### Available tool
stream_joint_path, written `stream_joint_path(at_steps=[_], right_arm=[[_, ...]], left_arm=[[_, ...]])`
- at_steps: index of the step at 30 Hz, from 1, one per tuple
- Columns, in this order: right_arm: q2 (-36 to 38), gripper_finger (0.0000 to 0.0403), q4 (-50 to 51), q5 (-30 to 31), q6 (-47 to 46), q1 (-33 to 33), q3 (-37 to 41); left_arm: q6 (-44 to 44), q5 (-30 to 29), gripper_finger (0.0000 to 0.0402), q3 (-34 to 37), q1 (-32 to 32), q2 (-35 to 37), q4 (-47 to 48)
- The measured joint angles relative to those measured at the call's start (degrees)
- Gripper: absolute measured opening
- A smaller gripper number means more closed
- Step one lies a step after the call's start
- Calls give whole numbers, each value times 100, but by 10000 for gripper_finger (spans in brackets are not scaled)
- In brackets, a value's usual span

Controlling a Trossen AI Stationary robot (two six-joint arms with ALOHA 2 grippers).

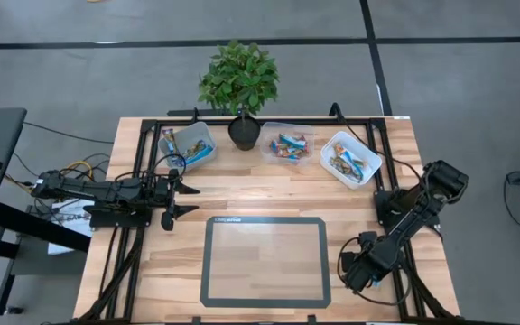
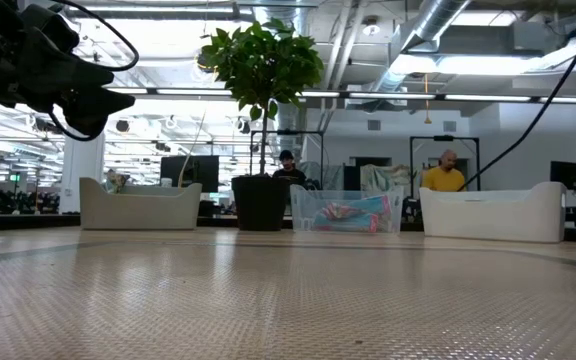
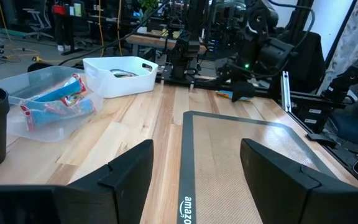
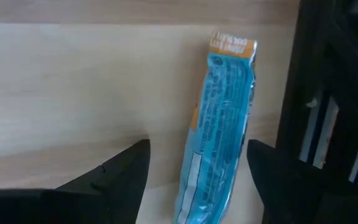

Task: Pick and place Granola Bars by type
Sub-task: Put the yellow granola bar into the white bin

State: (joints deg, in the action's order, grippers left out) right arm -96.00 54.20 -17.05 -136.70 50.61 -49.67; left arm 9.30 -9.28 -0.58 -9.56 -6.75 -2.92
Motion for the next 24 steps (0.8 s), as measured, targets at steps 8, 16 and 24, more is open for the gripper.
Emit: stream_joint_path(at_steps=[8, 16, 24], right_arm=[[31, 235, -224, -107, 0, 52, 217], [17, 100, -493, 103, 15, -26, 234], [1, 23, -471, 433, 666, -474, 110]], left_arm=[[0, -4, 233, 0, 0, -1, 0], [-17, -7, 233, 0, 0, 0, 1], [-46, -11, 233, 0, 0, -1, 2]])
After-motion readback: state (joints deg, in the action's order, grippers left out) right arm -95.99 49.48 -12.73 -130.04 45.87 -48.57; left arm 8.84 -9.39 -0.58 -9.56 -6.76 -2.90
